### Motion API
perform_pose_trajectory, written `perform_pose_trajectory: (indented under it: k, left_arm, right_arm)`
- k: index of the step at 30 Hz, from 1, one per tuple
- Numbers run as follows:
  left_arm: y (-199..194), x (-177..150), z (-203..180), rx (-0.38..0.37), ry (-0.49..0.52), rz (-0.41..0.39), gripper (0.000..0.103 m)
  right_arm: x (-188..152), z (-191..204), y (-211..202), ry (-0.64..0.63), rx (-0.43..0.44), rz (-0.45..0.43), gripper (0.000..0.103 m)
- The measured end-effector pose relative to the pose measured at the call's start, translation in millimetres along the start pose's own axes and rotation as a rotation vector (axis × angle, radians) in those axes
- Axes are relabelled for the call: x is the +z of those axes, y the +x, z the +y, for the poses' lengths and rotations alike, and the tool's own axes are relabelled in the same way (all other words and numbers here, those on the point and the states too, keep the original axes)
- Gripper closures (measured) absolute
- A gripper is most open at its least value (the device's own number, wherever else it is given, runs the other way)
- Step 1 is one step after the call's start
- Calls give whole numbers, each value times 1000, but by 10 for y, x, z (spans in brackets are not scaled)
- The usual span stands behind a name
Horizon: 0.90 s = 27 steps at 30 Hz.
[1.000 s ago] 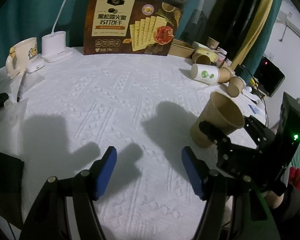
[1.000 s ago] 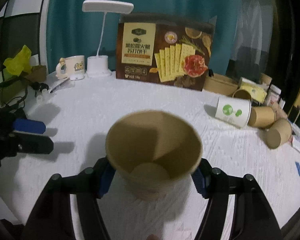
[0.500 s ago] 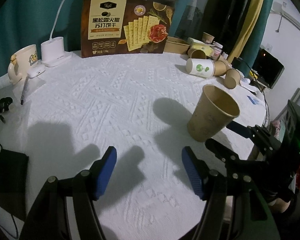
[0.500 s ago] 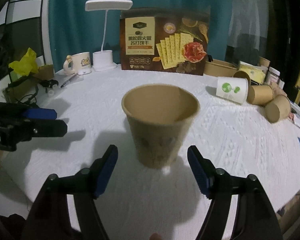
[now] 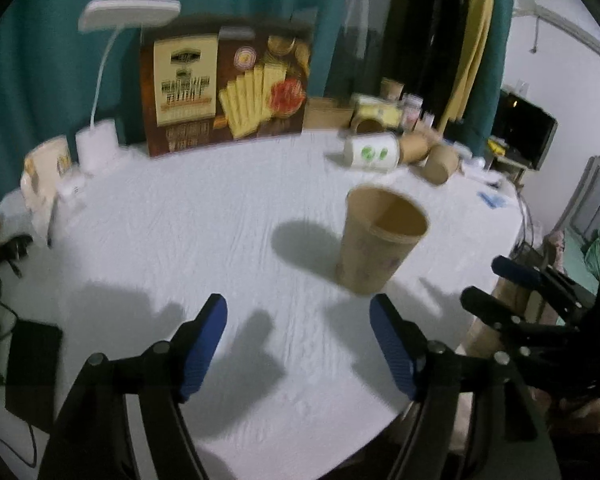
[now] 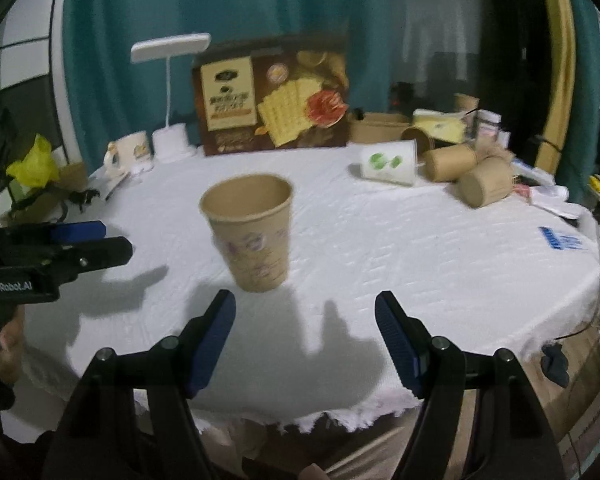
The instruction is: Flip cup upright
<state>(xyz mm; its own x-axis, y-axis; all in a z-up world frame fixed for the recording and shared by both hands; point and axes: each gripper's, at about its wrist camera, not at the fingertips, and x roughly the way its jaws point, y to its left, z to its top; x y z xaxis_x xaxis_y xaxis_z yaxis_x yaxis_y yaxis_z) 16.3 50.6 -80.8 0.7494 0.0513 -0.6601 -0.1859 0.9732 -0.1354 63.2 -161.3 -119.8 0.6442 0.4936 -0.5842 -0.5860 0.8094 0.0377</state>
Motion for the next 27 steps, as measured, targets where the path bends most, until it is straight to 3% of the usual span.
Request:
perform_pose_trajectory:
  k: [9,14,17,21,25,27]
  left_arm:
    - [-441,311,-240,-5,71,-219,18]
    - [-610,504,-306,-32,73,-246,17]
    - [-780,598,-374,-47,92,-305,17]
    - [-966,674,-446,-63,130,-378,15]
    - [-1078,721,-464,-61,143,-423,7]
    - [-1091,739,-444,-56,143,-433,4]
  right_arm:
    - [386,-189,-627,5,-69,-129,33]
    - [580,-253,-926,19,-95,-194,32]
    - [686,-293,-1088,26,-90,-231,31]
    - [824,-280,-1319,14,-90,-306,24]
    - [928,-219,-1429,4,-75,-343,18]
    - [965,-180,-1439,0,-70,-353,9]
